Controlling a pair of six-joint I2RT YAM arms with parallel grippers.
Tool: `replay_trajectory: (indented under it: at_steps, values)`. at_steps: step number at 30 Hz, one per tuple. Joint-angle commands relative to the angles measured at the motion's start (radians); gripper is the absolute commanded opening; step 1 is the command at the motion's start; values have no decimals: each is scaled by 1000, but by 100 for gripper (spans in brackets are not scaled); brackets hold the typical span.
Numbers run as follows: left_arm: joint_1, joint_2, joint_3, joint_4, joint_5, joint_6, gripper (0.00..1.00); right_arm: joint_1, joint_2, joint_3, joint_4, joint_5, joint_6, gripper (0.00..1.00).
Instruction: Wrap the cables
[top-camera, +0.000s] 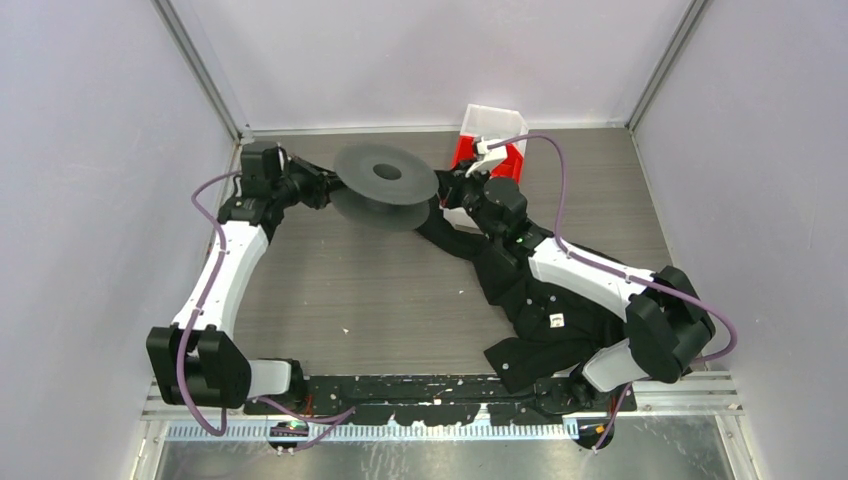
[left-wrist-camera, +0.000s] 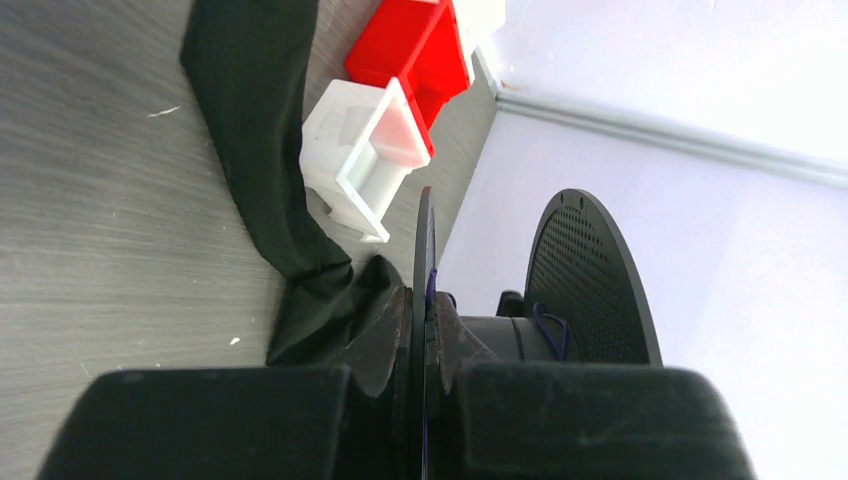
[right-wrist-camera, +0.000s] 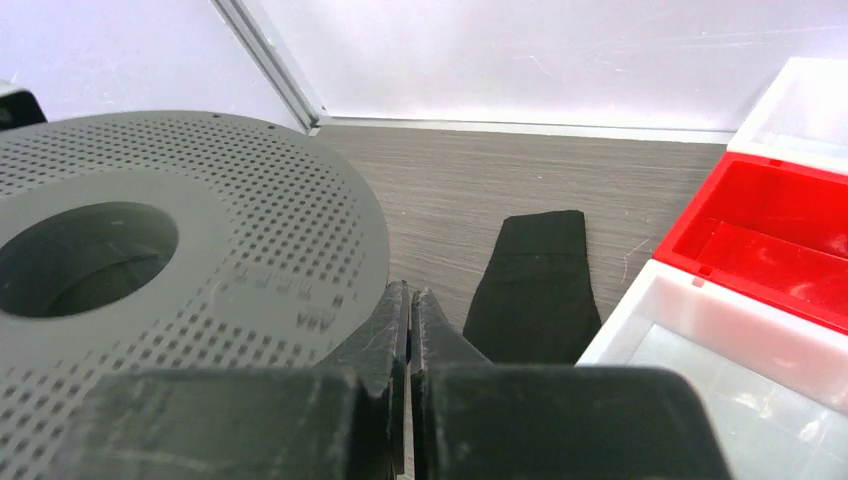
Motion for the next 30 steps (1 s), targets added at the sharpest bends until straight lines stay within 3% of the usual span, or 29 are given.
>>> replay_trajectory:
  at_steps: [1,8,14,30]
  values:
    - [-6,-53,-54,146,-111,-233,0,76,-26,-1,181,-83,17,0]
    - [3,-66,-109,174,-118,-315,1,77,-33,-13,206,-51,48,1]
    - [6,-72,-103,126,-127,-299,0,82,-47,-5,179,-97,-34,1]
    - [11,-41,3,-128,-182,-215,1,183,-93,101,-115,-239,-544,1]
